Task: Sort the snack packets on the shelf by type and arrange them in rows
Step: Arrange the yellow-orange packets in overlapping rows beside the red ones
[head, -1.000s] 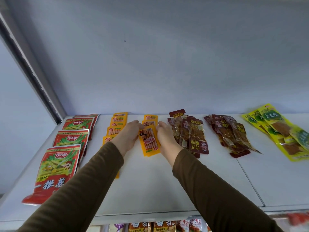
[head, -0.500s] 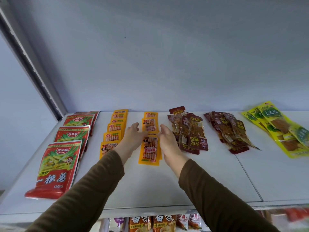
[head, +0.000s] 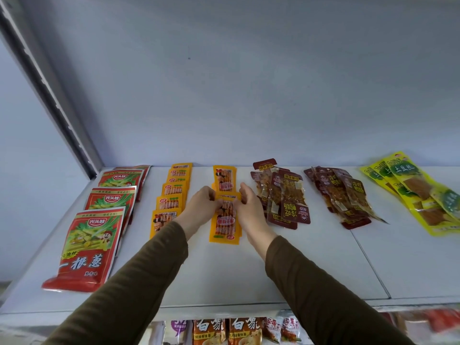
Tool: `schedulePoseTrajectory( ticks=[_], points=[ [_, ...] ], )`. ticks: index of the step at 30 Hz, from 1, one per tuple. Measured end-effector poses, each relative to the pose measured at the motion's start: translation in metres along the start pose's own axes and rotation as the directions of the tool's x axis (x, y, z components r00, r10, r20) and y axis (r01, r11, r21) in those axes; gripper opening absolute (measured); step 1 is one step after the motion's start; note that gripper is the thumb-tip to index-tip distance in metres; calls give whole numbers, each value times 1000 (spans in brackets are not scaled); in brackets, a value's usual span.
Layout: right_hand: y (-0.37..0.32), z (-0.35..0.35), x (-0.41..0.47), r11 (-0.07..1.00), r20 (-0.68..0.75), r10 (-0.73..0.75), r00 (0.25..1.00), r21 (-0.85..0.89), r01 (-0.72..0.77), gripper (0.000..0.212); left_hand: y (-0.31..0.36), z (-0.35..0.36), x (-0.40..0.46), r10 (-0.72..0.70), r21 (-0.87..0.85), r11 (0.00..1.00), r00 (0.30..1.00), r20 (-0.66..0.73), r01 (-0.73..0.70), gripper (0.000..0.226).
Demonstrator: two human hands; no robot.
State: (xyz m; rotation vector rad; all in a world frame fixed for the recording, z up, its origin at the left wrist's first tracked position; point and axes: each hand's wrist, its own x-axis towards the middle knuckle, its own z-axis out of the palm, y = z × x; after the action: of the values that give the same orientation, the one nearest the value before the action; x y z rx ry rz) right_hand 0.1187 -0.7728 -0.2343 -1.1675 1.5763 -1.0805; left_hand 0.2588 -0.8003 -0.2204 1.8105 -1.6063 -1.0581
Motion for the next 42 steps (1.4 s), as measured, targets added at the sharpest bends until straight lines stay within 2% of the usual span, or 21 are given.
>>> schedulePoseTrajectory(
  ticks=[3,6,10,14,17,20,22,24,27,30,33,37,42],
  points=[
    [0,-2,0,1000,0,-13,1000,5,13,59,-2,1,-1,-37,-150,988,999,-33,32,11],
    [1,-2,0,995,17,-63,998,-82,64,55,-3,-2,1,-56,-296,954,998,-27,46,15],
    [5,-1,0,972,28,-117,993,-200,120,53,-2,-4,3,-66,-306,949,997,39,75,28],
    [4,0,-5,966,66,-127,990,-218,139,57,-4,-6,5,-47,-299,951,994,103,75,43],
    [5,1,-7,961,62,-143,988,-232,153,52,-6,-6,5,-19,-244,969,994,107,45,49],
    [6,2,-9,965,62,-148,987,-208,157,48,-5,-9,5,28,-49,999,996,80,-24,52],
    [5,2,-9,963,69,-140,988,-221,152,52,-5,-11,5,59,90,994,997,58,-64,56],
    [3,2,-8,966,76,-120,990,-222,134,59,-4,-14,7,66,125,990,998,4,-66,58],
    [-2,5,1,993,83,-69,994,-93,77,57,4,-16,12,25,-53,998,998,-57,-28,54],
    [-9,9,13,1000,65,-14,998,1,14,55,14,-14,14,-67,-279,958,998,5,66,58],
    [-21,13,22,1000,6,-7,1000,-24,8,47,21,-14,14,-103,-420,900,993,61,119,60],
    [-29,16,21,995,4,-4,1000,-98,5,53,22,-12,10,-104,-474,868,988,112,145,59],
    [-25,13,7,1000,6,-24,1000,10,24,53,16,-11,-2,-62,-436,895,994,87,94,61]
  ],
)
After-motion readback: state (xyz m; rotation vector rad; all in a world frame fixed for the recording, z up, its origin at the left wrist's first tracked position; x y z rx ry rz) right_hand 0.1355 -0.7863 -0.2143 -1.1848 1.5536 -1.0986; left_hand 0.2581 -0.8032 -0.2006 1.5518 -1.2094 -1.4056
